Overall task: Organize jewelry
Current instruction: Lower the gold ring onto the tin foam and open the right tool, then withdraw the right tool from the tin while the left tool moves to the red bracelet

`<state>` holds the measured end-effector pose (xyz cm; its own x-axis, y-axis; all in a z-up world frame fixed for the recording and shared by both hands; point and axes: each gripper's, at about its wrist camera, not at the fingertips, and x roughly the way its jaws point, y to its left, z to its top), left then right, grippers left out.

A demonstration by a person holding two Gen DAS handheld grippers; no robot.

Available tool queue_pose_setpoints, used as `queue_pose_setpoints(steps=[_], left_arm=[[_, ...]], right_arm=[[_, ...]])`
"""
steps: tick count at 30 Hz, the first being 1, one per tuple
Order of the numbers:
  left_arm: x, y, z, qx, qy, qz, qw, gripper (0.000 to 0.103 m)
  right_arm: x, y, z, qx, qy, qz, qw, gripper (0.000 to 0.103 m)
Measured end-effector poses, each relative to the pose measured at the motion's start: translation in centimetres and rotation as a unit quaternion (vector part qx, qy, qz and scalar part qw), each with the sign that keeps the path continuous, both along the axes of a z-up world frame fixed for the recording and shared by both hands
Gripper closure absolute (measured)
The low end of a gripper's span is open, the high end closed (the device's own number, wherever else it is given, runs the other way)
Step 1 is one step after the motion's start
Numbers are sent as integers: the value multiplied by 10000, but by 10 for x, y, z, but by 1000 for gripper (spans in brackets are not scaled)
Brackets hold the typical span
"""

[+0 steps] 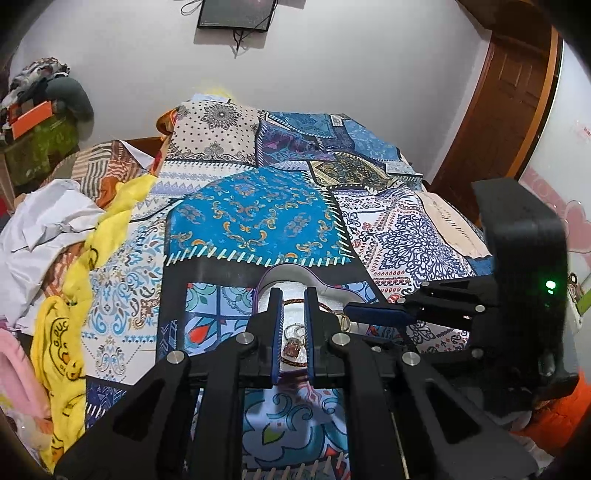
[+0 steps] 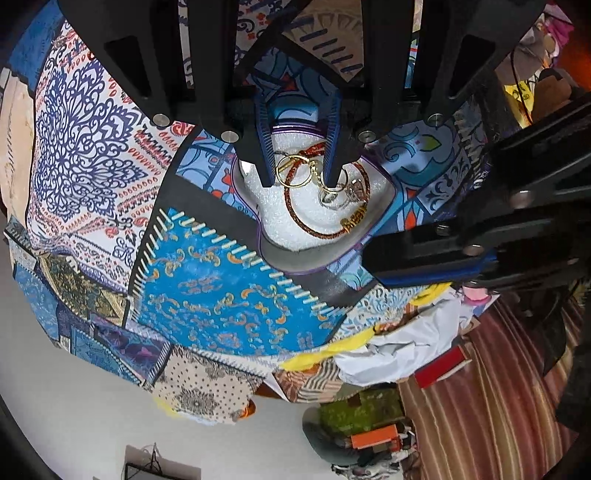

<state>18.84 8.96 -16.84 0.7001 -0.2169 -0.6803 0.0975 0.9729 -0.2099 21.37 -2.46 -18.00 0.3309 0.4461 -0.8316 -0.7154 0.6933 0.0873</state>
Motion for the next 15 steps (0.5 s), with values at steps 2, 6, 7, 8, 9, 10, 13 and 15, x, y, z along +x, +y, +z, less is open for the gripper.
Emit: queue_pose_setpoints(steps=[2, 6, 7, 8, 9, 10, 13, 15], left_arm=[[-3, 0, 2, 40, -6, 51, 10000, 94], [-9, 1, 7, 73, -12, 135, 9999, 94], [-10, 0, 9, 90, -20, 148, 9998, 94], [-11, 0, 11, 122, -35, 170, 9998, 92], [-12, -1, 14, 147, -54, 181, 9997, 90], [-14, -2, 16, 164, -75, 187, 9997, 88], [-20, -8, 26, 213, -184, 195, 9994, 80], [-23, -11, 32, 247, -249, 185, 9992, 79]], right_arm=[[1, -2, 1, 20, 60, -42, 10000, 79], [1, -9, 9, 163, 73, -132, 9998, 79], [0, -11, 12, 184, 34, -168, 9997, 79], [-1, -12, 14, 204, 8, -189, 9996, 79], [-3, -15, 18, 244, -30, -216, 9995, 79], [-4, -18, 22, 280, -64, -241, 9993, 79], [-7, -29, 35, 385, -216, -355, 9984, 79], [-10, -39, 44, 458, -324, -443, 9974, 79]])
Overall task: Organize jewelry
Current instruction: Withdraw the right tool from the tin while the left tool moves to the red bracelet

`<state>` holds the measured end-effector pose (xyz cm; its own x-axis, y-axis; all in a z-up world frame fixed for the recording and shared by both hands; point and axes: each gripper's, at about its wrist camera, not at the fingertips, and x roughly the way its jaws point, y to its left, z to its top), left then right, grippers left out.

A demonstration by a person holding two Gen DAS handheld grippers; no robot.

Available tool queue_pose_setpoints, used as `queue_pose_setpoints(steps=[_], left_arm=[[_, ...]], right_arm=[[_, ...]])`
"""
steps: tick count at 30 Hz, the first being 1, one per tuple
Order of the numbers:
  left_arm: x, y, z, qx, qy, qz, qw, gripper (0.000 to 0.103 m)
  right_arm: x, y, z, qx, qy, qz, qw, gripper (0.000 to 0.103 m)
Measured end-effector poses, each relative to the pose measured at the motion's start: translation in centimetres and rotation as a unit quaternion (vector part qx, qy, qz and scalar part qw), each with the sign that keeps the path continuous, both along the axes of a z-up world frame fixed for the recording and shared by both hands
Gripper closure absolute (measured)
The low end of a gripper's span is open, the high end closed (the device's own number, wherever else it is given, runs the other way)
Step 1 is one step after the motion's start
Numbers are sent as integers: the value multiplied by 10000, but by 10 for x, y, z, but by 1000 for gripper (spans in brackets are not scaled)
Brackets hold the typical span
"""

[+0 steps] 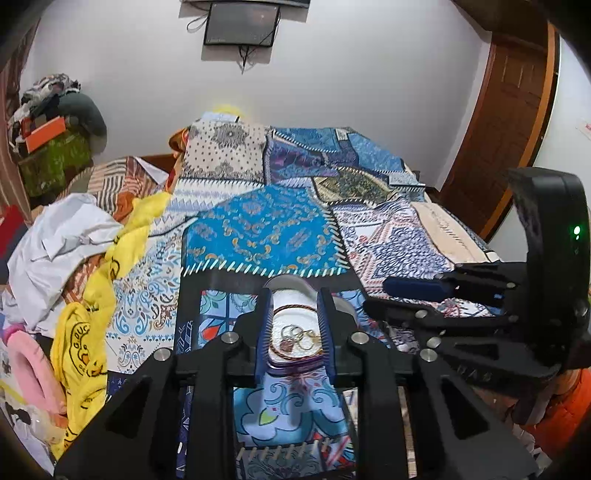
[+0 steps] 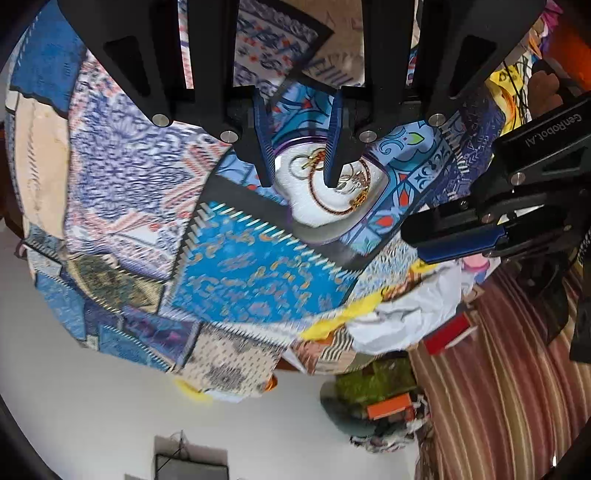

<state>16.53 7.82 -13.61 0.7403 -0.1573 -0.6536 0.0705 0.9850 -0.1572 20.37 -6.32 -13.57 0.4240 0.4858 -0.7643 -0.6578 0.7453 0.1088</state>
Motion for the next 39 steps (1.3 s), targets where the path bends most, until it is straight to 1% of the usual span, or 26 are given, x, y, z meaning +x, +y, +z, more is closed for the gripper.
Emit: queue_pose_setpoints(steps=[3, 10, 12, 14, 20, 24, 30, 34, 39], left_arm=[[-5, -8, 10, 34, -95, -24, 9999, 74], [-14, -36, 28, 109, -265, -167, 9995, 71], [-16, -44, 32, 125, -303, -210, 9992, 69], [-17, -53, 36, 128, -333, -273, 9990, 67], [-15, -80, 40, 127, -327, -482, 9982, 63], [-11, -96, 34, 127, -222, -645, 9976, 63], [-2, -119, 18, 168, 22, -903, 9958, 63], [5, -129, 5, 142, 205, -1008, 9946, 63], [15, -139, -14, 137, 448, -1096, 9929, 63]], right_arm=[[-4, -14, 13, 87, -145, -145, 9998, 78], [-15, -50, 42, 309, -545, -450, 9970, 78], [-19, -61, 49, 383, -646, -541, 9957, 70], [-21, -74, 55, 452, -798, -672, 9935, 66], [-26, -114, 66, 557, -1005, -1056, 9877, 65], [-24, -137, 64, 515, -1004, -1333, 9846, 65], [-19, -168, 50, 427, -825, -1684, 9813, 65], [-17, -181, 37, 358, -655, -1818, 9805, 65], [-12, -189, 20, 296, -419, -1846, 9815, 65]])
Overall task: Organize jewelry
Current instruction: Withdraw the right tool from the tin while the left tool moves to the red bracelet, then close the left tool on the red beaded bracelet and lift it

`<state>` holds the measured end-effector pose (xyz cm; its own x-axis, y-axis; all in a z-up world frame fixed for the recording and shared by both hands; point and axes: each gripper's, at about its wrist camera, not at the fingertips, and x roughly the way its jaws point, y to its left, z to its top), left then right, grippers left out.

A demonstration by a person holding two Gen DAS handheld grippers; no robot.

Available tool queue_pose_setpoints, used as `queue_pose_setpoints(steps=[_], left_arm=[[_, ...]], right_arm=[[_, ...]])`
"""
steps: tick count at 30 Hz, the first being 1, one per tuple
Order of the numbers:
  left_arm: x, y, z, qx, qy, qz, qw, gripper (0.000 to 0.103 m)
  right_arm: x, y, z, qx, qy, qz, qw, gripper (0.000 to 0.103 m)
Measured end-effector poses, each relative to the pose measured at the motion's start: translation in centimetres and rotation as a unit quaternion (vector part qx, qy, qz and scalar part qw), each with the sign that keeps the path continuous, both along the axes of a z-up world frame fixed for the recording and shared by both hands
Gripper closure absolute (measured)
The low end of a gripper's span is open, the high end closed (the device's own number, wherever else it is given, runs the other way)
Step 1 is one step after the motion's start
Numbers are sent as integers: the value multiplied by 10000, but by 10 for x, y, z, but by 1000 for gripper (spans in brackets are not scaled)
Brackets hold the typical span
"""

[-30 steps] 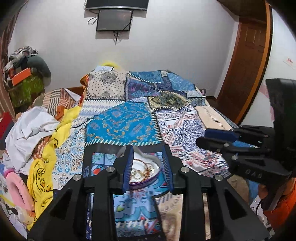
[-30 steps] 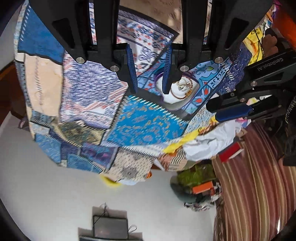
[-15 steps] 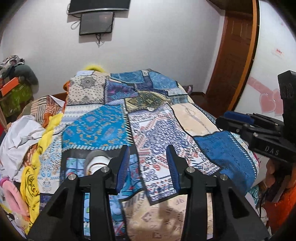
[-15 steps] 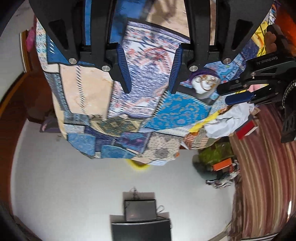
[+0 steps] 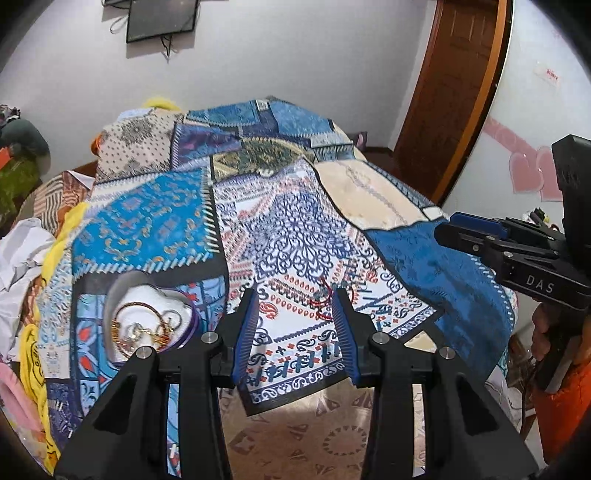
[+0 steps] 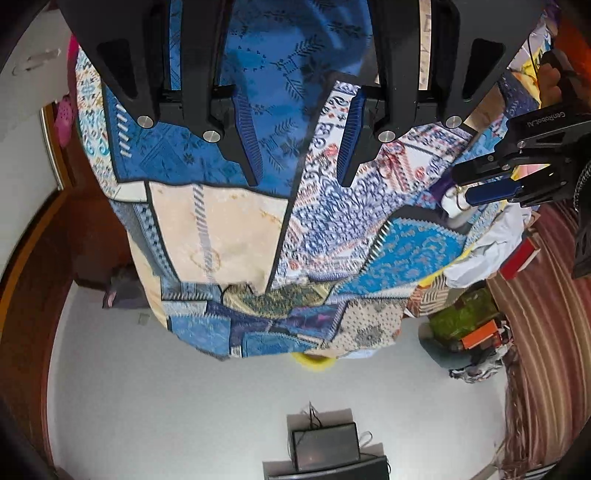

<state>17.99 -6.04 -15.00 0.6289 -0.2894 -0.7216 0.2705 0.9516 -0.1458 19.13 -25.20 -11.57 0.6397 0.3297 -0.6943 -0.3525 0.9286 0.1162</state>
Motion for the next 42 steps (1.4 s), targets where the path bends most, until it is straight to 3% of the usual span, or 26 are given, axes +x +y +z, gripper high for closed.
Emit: queue_pose_setpoints(steps=[11, 20, 26, 30, 35, 42], left_arm=[[20, -16, -35, 33, 395, -165, 9991, 63], [37, -26, -46, -64, 496, -250, 9984, 63], [41, -32, -49, -84, 476, -318, 9983, 73], [44, -31, -51, -210, 509, -274, 9981, 87], [43, -31, -52, -232, 508, -291, 9980, 97], [35, -31, -44, -168, 395, -265, 9987, 97]], right_arm=[[17, 1, -39, -79, 507, 182, 9985, 65], [29, 13, -48, -46, 504, 347, 9981, 65], [30, 23, -54, -110, 492, 525, 9974, 65], [31, 28, -57, -204, 473, 549, 9972, 77], [32, 27, -59, -162, 504, 614, 9967, 92], [29, 21, -54, -45, 502, 538, 9973, 94]])
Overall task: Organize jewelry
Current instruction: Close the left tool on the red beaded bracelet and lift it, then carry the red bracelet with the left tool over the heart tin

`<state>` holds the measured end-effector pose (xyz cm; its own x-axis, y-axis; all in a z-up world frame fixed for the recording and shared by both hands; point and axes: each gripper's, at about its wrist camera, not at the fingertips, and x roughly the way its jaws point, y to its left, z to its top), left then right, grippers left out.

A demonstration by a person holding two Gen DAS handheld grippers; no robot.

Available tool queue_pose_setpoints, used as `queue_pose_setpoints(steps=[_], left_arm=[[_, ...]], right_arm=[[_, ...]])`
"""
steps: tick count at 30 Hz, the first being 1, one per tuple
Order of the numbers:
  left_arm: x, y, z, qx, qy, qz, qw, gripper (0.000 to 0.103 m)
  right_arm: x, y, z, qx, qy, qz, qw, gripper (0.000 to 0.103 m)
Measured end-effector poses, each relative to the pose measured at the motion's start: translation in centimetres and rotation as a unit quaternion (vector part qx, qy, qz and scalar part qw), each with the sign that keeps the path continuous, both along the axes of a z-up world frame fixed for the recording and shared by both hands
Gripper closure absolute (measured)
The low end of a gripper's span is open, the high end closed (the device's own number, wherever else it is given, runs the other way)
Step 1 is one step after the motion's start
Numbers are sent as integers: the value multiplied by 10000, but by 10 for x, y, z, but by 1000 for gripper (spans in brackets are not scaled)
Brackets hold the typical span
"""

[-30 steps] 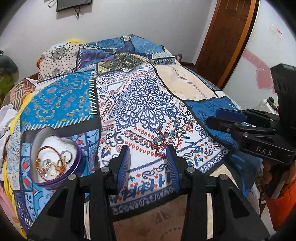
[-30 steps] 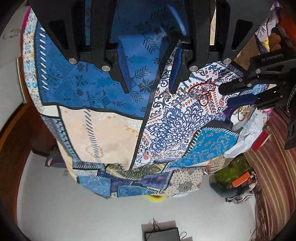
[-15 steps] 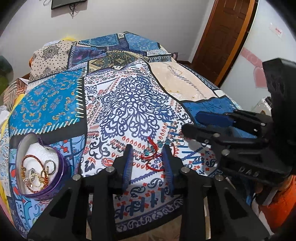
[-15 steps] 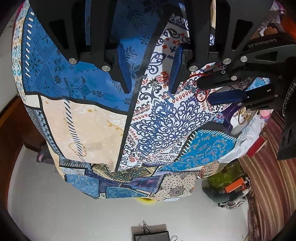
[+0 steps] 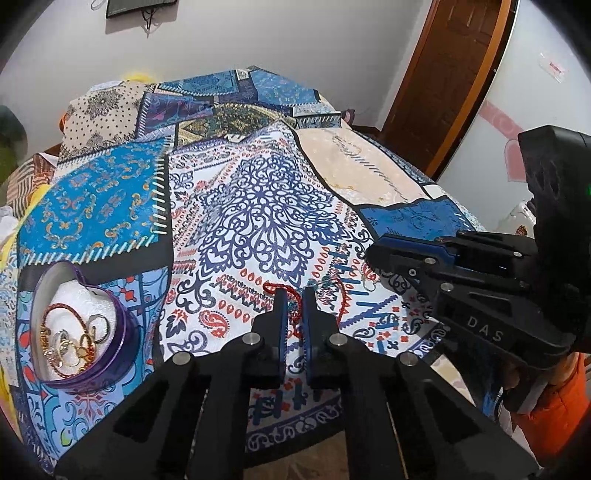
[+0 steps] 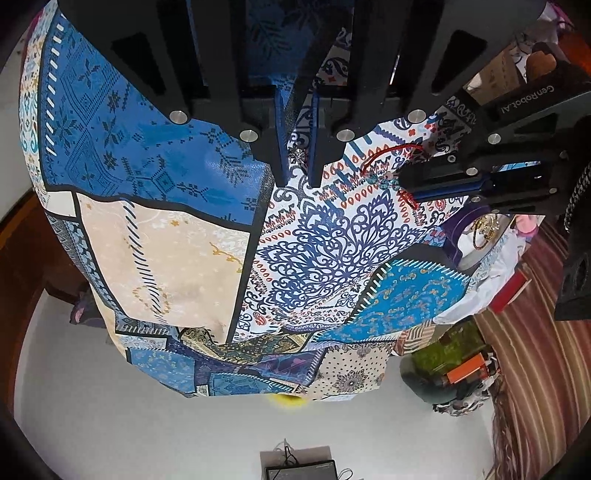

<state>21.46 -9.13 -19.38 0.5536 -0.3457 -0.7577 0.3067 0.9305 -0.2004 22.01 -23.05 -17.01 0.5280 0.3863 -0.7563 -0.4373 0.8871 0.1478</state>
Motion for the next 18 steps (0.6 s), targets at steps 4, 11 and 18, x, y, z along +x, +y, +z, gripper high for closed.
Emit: queue_pose_setpoints(steps=[4, 11, 18], left_arm=[[-6, 4, 13, -19, -171, 68, 9998, 97], [-19, 14, 39, -30, -483, 175, 9987, 97], [-34, 31, 61, -32, -781, 358, 9963, 97]], right_arm=[[-4, -2, 9, 30, -78, -34, 10000, 94], [-14, -1, 33, 67, -350, -48, 9994, 94], [-24, 9, 55, 86, -607, -2, 9981, 94]])
